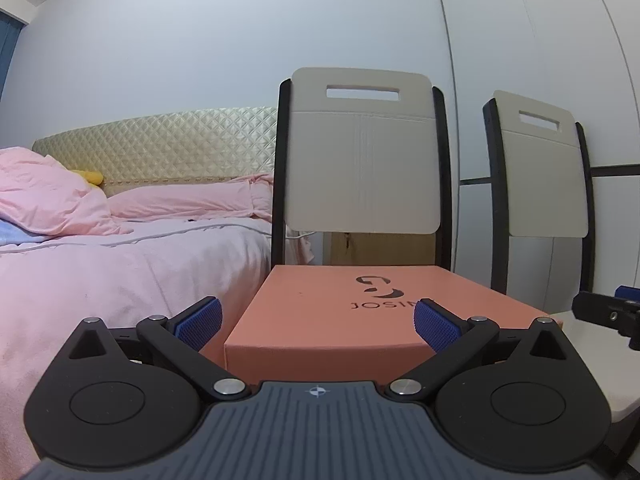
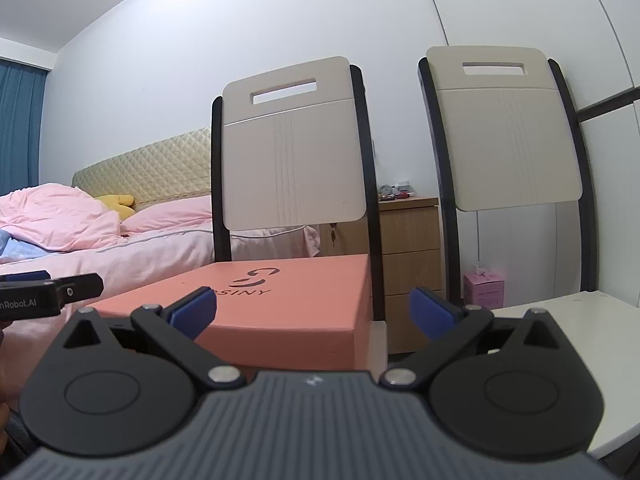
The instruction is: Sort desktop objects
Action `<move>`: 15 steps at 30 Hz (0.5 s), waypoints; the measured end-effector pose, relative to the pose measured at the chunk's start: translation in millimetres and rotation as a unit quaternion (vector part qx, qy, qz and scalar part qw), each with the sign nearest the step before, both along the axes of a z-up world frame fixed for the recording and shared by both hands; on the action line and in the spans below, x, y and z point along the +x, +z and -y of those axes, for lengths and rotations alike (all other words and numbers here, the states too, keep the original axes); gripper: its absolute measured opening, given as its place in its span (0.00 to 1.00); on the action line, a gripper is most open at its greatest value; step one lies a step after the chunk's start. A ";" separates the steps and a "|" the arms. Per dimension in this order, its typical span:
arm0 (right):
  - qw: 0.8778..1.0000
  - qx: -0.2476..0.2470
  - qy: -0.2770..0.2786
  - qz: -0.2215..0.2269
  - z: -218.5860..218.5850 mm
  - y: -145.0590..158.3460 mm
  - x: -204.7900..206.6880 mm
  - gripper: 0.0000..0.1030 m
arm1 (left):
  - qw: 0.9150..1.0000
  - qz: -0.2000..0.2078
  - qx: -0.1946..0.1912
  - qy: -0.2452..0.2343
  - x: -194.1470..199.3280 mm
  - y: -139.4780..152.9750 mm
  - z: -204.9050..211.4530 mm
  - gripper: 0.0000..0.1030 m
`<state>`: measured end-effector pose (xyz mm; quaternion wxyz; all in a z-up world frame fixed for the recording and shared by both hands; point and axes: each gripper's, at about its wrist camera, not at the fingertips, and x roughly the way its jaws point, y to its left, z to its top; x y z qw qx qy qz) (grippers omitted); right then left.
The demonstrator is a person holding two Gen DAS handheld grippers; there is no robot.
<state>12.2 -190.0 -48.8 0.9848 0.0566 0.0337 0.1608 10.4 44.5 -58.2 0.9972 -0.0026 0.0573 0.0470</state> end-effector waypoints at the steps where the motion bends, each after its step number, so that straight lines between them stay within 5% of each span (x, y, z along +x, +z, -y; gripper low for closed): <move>1: 1.000 0.000 -0.001 0.000 0.6 -0.2 0.0 1.00 | 1.000 -0.002 -0.002 0.002 0.6 -0.5 -0.4 1.00; 15: 1.000 -0.006 -0.017 -0.008 3.1 -2.3 1.7 1.00 | 1.000 -0.023 -0.004 0.007 4.7 -3.3 -1.3 1.00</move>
